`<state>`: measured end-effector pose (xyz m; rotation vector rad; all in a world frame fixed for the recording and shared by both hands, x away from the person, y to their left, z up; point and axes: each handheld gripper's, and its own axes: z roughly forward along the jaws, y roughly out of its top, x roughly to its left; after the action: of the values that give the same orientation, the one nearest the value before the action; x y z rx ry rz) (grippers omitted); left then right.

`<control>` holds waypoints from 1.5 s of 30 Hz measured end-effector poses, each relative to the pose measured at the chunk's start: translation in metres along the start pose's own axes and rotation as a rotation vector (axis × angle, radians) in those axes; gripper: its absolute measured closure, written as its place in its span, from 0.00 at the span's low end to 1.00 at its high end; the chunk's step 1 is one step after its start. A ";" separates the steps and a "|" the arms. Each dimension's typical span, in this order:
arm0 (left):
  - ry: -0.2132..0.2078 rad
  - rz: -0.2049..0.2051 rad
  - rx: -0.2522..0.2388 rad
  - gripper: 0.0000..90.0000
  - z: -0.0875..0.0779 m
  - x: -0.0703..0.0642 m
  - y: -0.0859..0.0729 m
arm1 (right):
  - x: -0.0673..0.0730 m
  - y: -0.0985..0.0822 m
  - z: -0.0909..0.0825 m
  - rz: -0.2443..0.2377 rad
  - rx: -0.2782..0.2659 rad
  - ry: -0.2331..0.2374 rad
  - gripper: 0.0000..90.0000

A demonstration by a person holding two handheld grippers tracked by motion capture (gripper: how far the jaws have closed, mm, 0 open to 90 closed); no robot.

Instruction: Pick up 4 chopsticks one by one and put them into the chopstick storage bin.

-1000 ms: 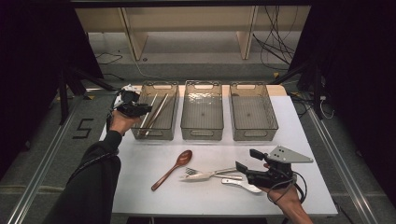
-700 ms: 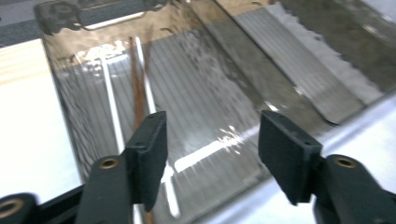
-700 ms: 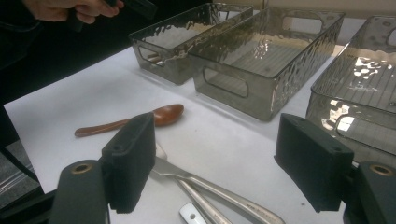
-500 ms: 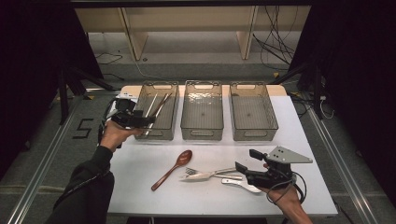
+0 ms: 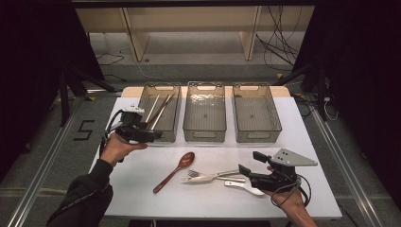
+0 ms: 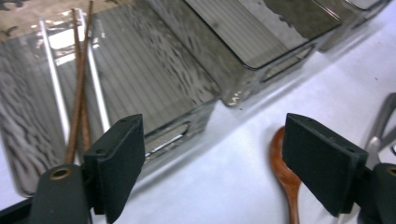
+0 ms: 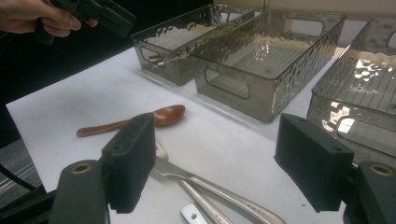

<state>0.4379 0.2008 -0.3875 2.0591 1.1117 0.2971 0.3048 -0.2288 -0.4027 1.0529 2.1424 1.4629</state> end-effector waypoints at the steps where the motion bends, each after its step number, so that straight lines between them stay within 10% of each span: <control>1: -0.004 0.008 0.002 0.23 0.000 -0.002 -0.001 | 0.000 0.000 0.000 0.000 0.000 0.000 0.33; 45: -0.089 0.102 0.184 0.18 0.029 -0.059 -0.046 | -0.004 -0.002 0.000 0.017 0.004 -0.001 0.33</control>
<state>0.3903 0.1545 -0.4321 2.2725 1.0146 0.1558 0.3070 -0.2323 -0.4051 1.0750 2.1414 1.4663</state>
